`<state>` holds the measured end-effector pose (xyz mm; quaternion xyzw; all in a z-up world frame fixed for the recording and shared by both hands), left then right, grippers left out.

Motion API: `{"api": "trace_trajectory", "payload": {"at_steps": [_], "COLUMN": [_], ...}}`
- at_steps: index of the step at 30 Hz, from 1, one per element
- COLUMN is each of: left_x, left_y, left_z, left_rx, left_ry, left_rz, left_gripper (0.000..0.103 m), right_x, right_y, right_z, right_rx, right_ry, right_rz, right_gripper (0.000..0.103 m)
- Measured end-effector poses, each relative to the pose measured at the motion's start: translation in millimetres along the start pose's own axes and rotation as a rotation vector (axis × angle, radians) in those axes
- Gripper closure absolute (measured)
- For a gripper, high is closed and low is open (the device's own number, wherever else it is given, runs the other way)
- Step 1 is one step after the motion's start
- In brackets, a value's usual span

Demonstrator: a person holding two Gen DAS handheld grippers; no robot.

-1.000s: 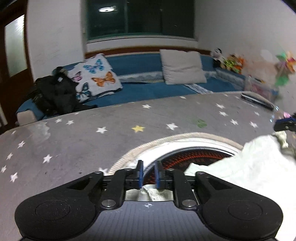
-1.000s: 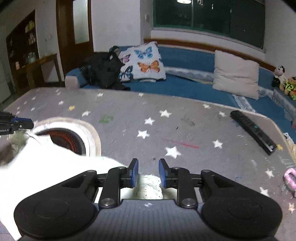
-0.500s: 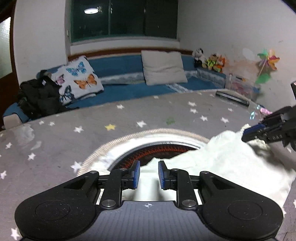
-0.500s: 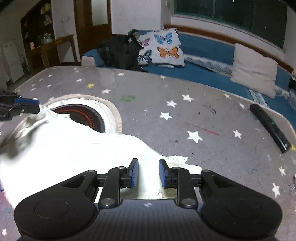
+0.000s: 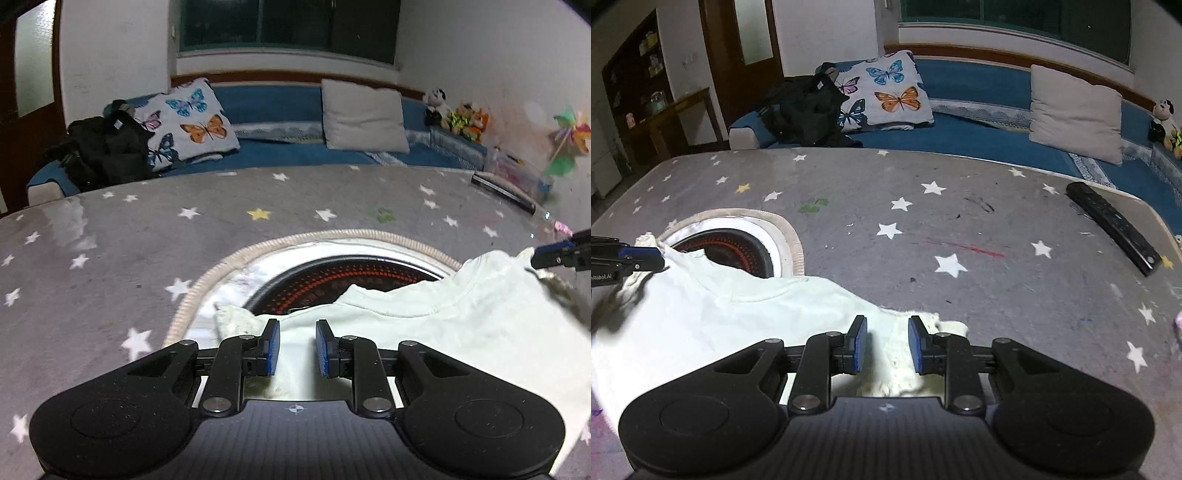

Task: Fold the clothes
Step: 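Lower the folded hem onto the shirt body with both grippers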

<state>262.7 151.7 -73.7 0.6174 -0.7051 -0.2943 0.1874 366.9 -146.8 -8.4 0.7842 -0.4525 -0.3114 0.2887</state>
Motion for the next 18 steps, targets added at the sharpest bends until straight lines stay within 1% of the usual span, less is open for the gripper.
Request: {"api": "trace_trajectory", "payload": {"at_steps": [1, 3, 4, 6, 8, 11, 15, 18], "left_x": [-2, -6, -8, -7, -4, 3, 16, 21], "left_y": [6, 19, 26, 46, 61, 81, 95, 96], "left_z": [2, 5, 8, 23, 37, 57, 77, 86], "left_rx": [0.006, 0.017, 0.022, 0.026, 0.026, 0.020, 0.005, -0.007], "left_ry": [0.008, 0.025, 0.032, 0.047, 0.072, 0.105, 0.130, 0.152], "left_rz": [-0.004, -0.011, -0.014, -0.013, -0.005, 0.012, 0.036, 0.034], "left_gripper": [0.079, 0.077, 0.074, 0.071, 0.068, 0.063, 0.062, 0.062], "right_x": [-1, -4, -6, -8, -10, -9, -4, 2], "right_y": [6, 18, 24, 36, 47, 59, 69, 71], "right_z": [2, 9, 13, 24, 37, 58, 84, 99], "right_rx": [-0.002, -0.008, -0.012, -0.025, -0.038, -0.057, -0.072, -0.078], "right_ry": [0.008, 0.025, 0.033, 0.039, 0.033, 0.006, -0.039, -0.083], "right_rz": [-0.002, -0.009, -0.014, -0.028, -0.043, -0.067, -0.076, -0.079], "right_gripper": [0.070, 0.066, 0.064, 0.061, 0.055, 0.054, 0.054, 0.054]}}
Point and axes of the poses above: each gripper's, at about its wrist camera, not at the fingertips, and y roughly against the way its jaws point, x to its right, z to its underside, the point moved 10 cm from there along -y, roughly the way its jaws point, and after that the axes turned 13 degrees about -y, right-handed, at the moved point
